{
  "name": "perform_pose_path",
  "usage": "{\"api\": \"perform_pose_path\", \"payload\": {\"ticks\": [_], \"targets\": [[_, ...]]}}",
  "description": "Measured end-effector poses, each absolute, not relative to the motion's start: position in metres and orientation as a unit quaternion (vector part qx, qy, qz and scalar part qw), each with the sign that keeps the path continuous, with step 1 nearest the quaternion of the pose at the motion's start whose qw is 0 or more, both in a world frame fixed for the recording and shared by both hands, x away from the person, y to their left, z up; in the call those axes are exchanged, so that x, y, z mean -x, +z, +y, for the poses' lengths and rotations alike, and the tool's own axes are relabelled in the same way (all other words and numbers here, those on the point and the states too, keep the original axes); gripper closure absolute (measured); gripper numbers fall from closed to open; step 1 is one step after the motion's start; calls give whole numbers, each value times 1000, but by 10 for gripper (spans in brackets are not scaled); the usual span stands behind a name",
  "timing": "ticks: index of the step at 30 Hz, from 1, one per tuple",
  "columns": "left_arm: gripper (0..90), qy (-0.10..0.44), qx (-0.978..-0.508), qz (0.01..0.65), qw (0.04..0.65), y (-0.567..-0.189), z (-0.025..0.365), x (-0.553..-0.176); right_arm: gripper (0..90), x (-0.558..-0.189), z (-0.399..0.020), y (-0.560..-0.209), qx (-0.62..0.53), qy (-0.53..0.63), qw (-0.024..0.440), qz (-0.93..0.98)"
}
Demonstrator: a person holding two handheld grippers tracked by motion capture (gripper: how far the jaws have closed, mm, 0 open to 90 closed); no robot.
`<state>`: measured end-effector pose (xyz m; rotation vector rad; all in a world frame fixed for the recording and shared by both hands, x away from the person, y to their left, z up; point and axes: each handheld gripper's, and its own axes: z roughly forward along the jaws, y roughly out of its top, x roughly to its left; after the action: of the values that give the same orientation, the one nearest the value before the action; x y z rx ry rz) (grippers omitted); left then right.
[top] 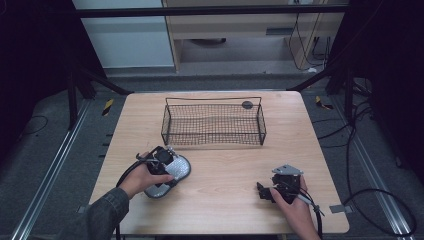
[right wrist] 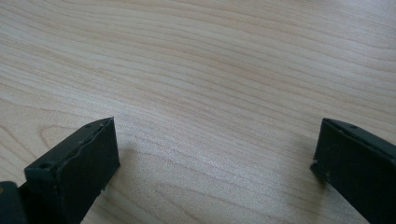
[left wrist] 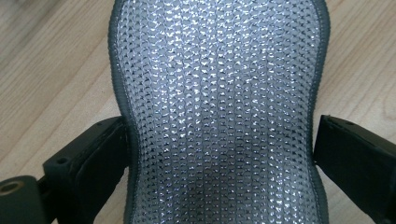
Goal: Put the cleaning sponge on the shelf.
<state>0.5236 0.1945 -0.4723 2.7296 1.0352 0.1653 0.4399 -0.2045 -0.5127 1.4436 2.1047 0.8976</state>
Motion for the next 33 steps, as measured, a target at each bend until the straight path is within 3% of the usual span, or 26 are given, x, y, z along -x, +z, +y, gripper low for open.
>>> {"api": "perform_pose_path", "payload": {"ticks": [12,19,33], "targets": [[3,46,-927,354,111,-480,198,-528,4,-440,-205,-513,-519,323,218,760],[56,60,-930,343,119,-477,200,-529,4,-440,-204,-513,-520,325,218,760],[79,108,-934,300,158,-441,202,-519,4,-440,-205,-514,-513,324,225,763]]}}
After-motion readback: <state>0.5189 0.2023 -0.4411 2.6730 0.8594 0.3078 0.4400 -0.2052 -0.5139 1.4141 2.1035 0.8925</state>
